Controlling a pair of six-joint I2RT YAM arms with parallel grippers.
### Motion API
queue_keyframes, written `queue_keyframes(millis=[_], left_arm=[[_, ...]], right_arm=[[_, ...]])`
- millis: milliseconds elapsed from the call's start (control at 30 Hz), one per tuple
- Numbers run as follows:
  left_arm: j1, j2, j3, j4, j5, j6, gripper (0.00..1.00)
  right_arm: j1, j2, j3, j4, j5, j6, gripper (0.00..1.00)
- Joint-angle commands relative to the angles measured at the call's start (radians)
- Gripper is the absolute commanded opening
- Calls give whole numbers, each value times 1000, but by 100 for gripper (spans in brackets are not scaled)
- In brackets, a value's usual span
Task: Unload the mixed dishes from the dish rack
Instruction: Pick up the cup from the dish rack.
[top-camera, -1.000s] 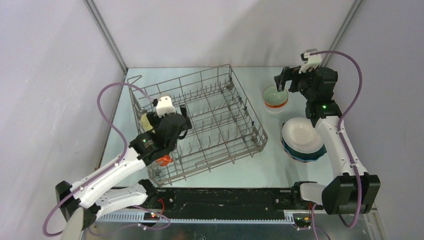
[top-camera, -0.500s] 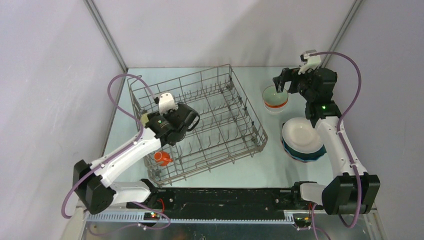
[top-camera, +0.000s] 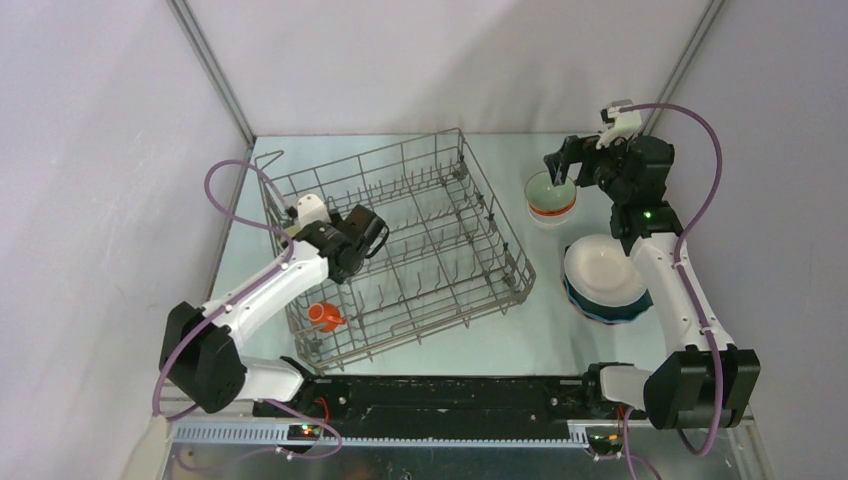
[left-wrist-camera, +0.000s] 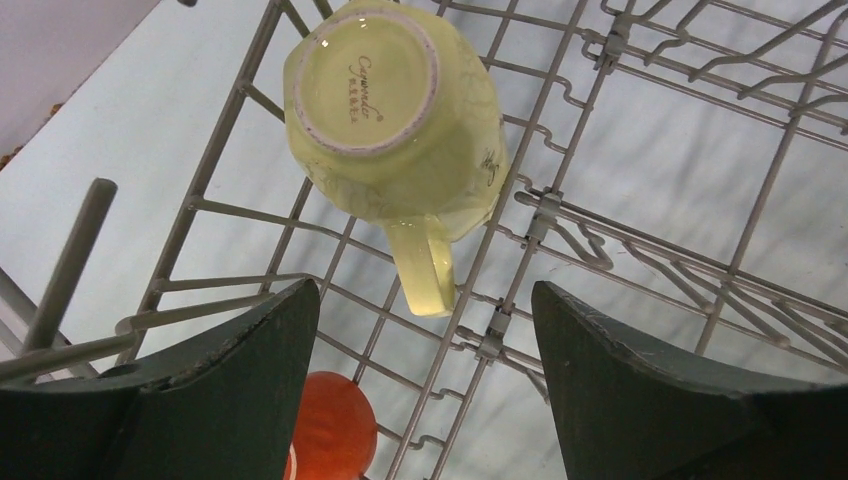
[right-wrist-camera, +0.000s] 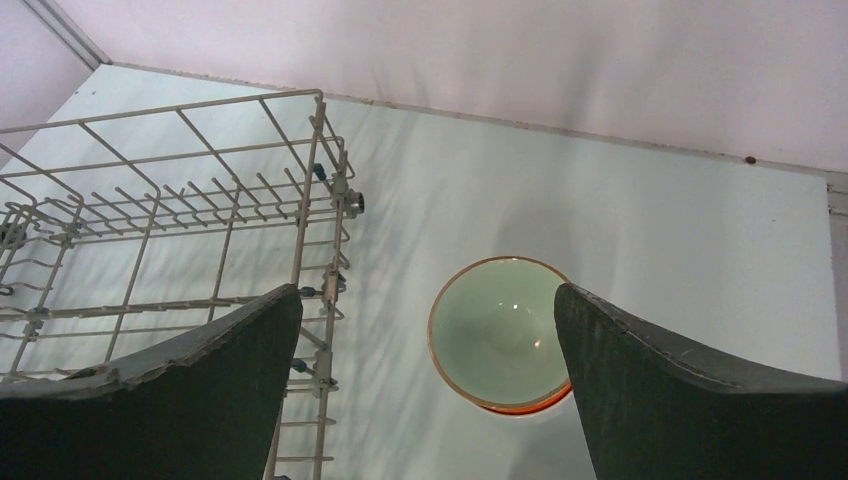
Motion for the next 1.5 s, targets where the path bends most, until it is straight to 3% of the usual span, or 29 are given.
queue_keyframes(millis=[0, 767, 1167, 1467], left_arm=[[30, 10, -23, 73, -4, -44, 83], [86, 203, -59, 91, 49, -112, 82], [106, 188, -129, 179, 51, -156, 78], [106, 181, -128, 144, -1, -218, 72]], right_arm=[[2, 0, 4, 45, -22, 14, 99], [1, 16, 4, 87, -13, 20, 99], [1, 21, 3, 94, -19, 32, 99], [0, 23, 4, 96, -28, 39, 100]])
